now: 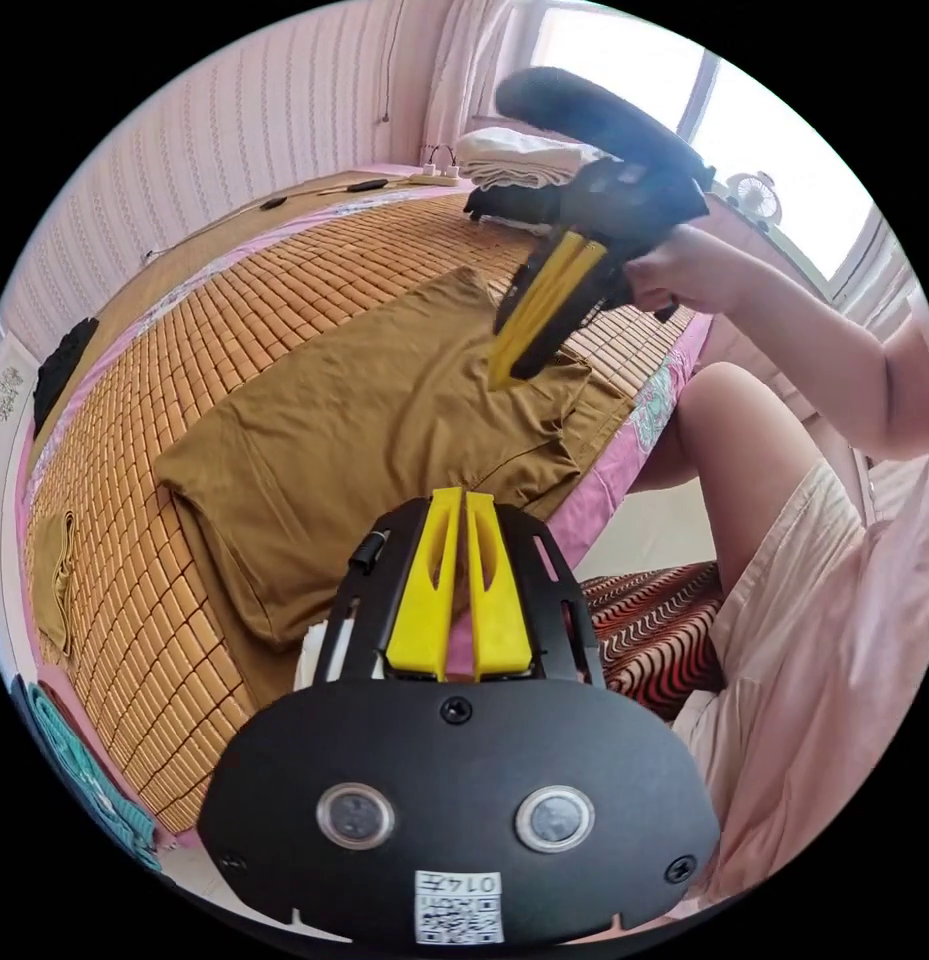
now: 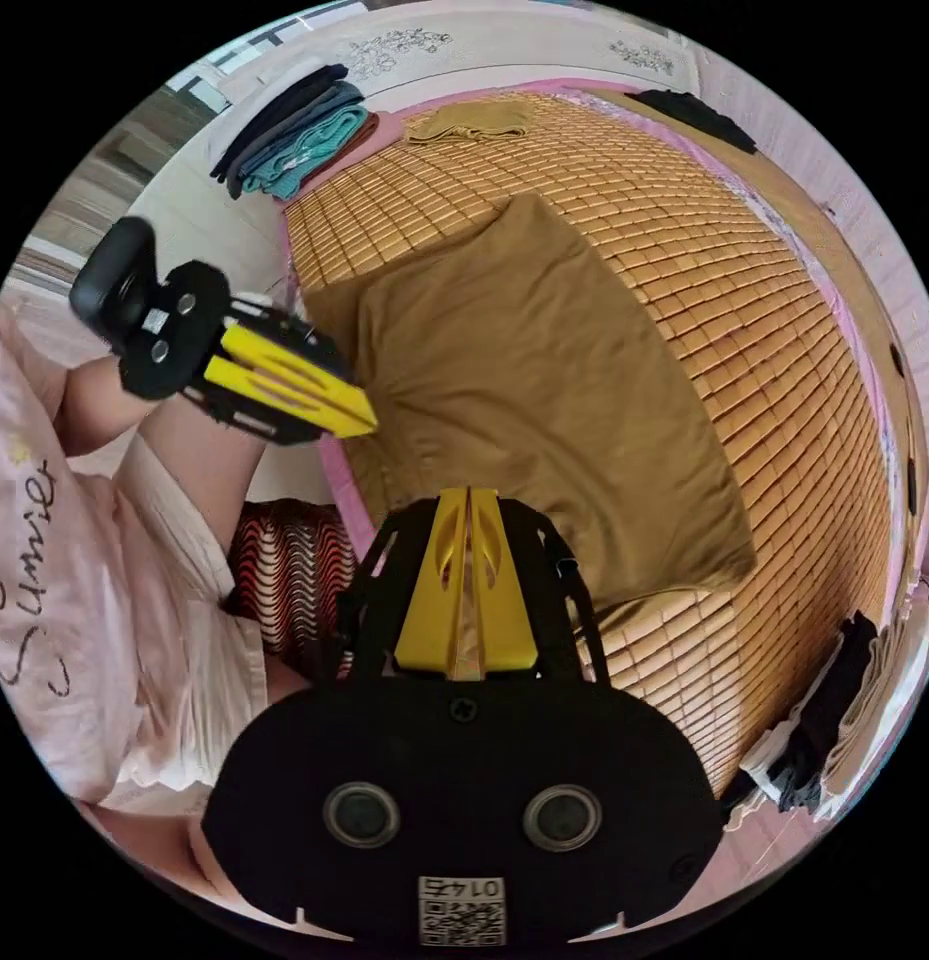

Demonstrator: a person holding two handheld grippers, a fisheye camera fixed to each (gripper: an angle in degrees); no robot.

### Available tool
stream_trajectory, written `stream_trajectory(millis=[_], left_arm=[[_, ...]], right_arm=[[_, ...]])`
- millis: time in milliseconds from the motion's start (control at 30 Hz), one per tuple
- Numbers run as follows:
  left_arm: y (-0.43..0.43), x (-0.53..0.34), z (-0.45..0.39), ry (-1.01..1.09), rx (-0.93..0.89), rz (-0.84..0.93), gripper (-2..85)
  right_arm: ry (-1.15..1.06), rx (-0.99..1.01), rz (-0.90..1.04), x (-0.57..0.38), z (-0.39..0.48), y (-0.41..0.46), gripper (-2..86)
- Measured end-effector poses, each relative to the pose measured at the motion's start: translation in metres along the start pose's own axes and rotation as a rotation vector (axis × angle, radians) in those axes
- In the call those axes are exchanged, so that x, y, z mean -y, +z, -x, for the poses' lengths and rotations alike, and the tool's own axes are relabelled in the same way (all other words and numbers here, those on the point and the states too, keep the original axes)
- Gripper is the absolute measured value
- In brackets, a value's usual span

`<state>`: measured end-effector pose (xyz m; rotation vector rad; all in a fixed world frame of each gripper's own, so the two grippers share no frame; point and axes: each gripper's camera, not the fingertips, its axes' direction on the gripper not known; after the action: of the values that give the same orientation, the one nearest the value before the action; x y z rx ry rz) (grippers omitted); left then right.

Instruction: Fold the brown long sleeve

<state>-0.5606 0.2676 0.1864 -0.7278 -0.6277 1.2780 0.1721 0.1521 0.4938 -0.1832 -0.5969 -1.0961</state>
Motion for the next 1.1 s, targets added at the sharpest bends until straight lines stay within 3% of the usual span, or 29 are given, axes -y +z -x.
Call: stream_trajectory(millis=[133, 233, 367, 533, 700, 800, 867, 1100], left_arm=[[0.032, 0.02, -0.023, 0.047, -0.034, 0.054, -0.5], [0.053, 0.014, -0.04, 0.089, -0.016, 0.123, -0.7], [0.051, 0.007, -0.04, 0.044, -0.052, 0.08, -0.8], [0.051, 0.002, -0.056, 0.073, -0.017, 0.069, -0.8], [0.052, -0.003, -0.06, 0.063, -0.043, 0.052, -0.3], [0.044, -0.007, -0.068, 0.084, -0.041, 0.027, 1.6], [0.03, -0.011, -0.08, 0.108, -0.044, -0.087, 4.9], [0.04, 0.016, -0.126, 0.191, -0.078, -0.168, 12.8]], right_arm=[[0.133, -0.094, -0.096, 0.067, -0.05, 0.003, -0.4], [0.142, -0.157, 0.103, 0.099, -0.069, 0.043, -0.4], [0.078, -0.109, 0.182, 0.118, -0.078, 0.034, -0.5], [0.165, -0.163, 0.163, 0.136, -0.115, 0.026, -0.5], [0.183, -0.077, 0.143, 0.129, -0.133, 0.015, -0.4], [0.258, -0.047, -0.076, 0.077, -0.132, -0.03, -0.2], [0.34, -0.02, -0.226, 0.005, -0.118, -0.061, 0.2], [0.726, 0.001, -0.176, -0.174, -0.069, -0.048, 7.0]])
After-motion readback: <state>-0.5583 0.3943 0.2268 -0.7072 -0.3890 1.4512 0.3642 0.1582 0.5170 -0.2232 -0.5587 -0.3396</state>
